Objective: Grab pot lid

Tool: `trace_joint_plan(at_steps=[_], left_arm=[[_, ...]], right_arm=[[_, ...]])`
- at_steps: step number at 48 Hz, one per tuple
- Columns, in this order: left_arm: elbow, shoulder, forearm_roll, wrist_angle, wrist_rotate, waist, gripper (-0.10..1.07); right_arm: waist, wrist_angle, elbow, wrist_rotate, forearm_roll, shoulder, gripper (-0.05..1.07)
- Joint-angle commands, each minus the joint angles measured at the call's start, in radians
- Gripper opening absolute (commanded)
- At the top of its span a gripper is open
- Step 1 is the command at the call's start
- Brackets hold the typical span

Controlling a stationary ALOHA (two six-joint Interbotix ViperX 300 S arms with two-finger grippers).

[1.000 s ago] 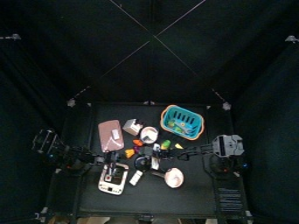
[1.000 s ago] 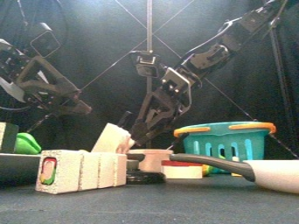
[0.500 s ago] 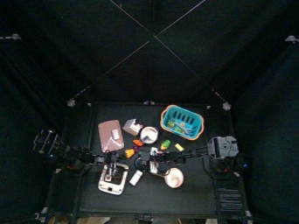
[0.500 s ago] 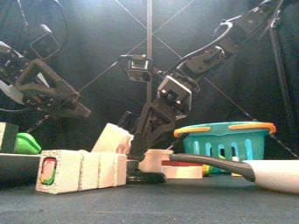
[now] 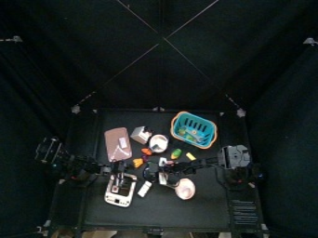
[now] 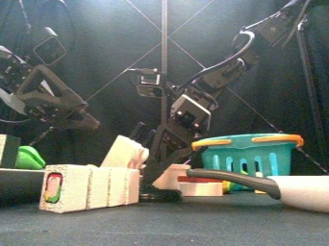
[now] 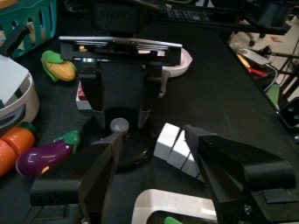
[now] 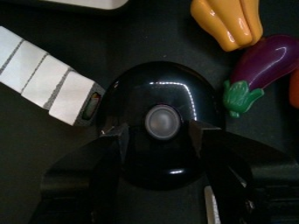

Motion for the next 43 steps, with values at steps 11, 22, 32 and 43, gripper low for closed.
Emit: trace_joint_plan(at_steps=[11, 22, 32, 43], left_arm=[[-0.009, 0.000, 0.000, -0.005, -0.002, -0.002, 0.93], [-0.008, 0.000, -0.002, -0.005, -0.002, -0.002, 0.93], [-0.008, 0.002, 0.000, -0.005, -0.002, -0.002, 0.93], [-0.008, 0.002, -0.002, -0.005, -0.002, -0.002, 0.93]], right_arm=[[-0.003, -0.009, -0.028, -0.002, -0.006, -0.021, 0.90], [-0.003, -0.008, -0.037, -0.002, -0.015, -0.015, 0.88], [-0.003, -0.003, -0.038, 0.002, -0.014, -0.006, 0.76], [-0.008, -0.003, -0.040, 0.003, -0.014, -0.005, 0.65]])
